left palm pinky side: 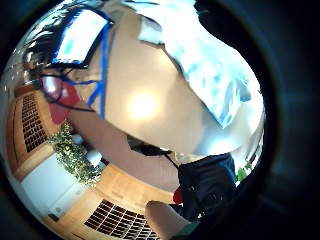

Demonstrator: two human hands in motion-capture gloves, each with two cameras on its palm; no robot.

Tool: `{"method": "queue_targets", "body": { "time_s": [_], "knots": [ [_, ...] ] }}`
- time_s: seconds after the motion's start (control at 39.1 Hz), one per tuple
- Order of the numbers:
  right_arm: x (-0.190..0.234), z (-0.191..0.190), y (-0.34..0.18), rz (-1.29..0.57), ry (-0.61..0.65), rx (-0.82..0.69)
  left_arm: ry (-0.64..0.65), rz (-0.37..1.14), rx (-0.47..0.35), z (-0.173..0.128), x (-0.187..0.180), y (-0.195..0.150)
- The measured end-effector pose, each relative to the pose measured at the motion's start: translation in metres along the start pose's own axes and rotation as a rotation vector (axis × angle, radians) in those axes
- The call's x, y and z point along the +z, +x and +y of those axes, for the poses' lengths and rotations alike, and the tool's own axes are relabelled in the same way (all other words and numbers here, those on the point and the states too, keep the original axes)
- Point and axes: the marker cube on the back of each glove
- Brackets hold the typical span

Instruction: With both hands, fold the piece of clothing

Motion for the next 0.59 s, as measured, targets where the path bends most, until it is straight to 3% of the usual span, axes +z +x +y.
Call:
{"method": "queue_targets", "body": {
  "time_s": [0.1,0.28,0.41,0.46,0.59],
  "knots": [
    [0.016,-0.002,0.002,0.039,-0.034,0.068,-0.032,-0.044,-0.084,0.018,0.008,0.015],
    [0.040,-0.013,0.007,0.071,-0.093,0.025,-0.011,-0.120,-0.112,0.005,0.032,0.015],
    [0.046,-0.009,0.009,0.105,-0.121,0.039,0.038,-0.037,-0.096,0.003,0.037,0.016],
    [0.046,-0.009,0.009,0.132,-0.076,0.062,0.068,-0.016,-0.104,0.005,0.039,0.017],
    [0.045,-0.016,0.006,0.137,0.173,0.026,0.163,-0.072,-0.097,0.012,0.043,0.025]
  ]
}}
